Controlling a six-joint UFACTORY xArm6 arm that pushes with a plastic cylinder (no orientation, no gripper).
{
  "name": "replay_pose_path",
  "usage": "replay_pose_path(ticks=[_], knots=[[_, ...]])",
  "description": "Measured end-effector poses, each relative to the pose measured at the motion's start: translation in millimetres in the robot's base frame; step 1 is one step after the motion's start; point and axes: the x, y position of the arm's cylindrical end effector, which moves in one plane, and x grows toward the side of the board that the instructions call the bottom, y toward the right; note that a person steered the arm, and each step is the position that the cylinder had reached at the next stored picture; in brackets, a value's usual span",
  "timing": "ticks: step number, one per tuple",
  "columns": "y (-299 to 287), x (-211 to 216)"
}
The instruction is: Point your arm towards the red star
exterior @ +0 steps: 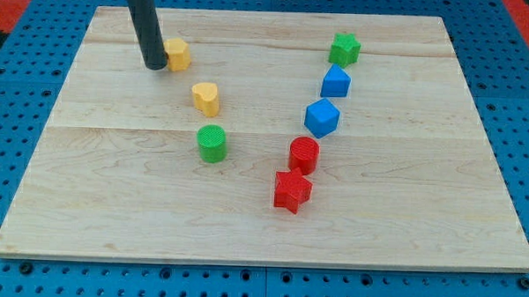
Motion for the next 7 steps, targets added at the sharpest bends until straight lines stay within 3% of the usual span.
replay_pose_path(ticks=[3, 5, 7], knots=[[75, 2], [132, 34], [141, 118]])
